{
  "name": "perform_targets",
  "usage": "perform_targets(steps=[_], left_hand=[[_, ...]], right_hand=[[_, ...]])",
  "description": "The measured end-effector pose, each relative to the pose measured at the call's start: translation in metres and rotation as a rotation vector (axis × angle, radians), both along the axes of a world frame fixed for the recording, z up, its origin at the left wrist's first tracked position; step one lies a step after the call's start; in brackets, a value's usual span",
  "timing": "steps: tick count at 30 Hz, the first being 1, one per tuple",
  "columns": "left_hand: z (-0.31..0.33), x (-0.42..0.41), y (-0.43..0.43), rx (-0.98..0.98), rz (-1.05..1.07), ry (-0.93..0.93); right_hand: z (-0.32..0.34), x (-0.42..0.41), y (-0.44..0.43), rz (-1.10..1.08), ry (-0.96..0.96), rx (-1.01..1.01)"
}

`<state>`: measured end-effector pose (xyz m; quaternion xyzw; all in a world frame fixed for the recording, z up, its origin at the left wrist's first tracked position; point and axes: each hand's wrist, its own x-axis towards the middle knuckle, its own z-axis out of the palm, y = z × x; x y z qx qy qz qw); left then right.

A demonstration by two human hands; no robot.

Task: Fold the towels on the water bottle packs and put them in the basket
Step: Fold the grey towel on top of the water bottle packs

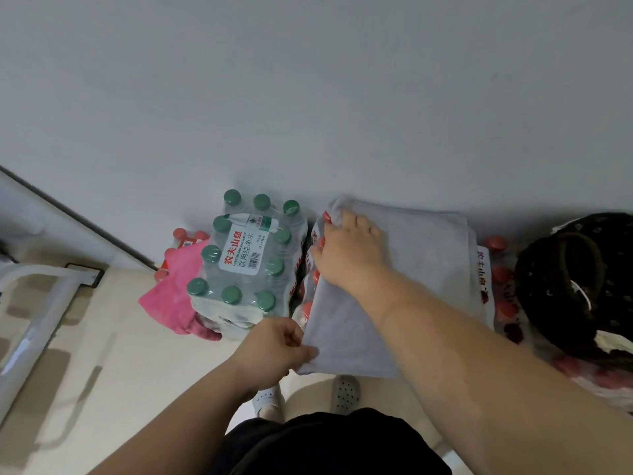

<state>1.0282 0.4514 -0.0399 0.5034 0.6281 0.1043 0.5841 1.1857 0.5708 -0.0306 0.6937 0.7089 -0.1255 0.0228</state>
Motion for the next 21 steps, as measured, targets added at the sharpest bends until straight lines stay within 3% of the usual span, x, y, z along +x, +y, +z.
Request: perform_targets(steps=[13,21], left_hand=[[0.013,-0.111,0.029,0.046,0.073,-0.035],[0.014,-0.191,0.044,0.044,0.227,0.042]], right_hand=[[0.016,-0.117,0.025,-0.112,0.282,0.01],[0.012,-0.189,0.046,0.062,0.559,-0.13]])
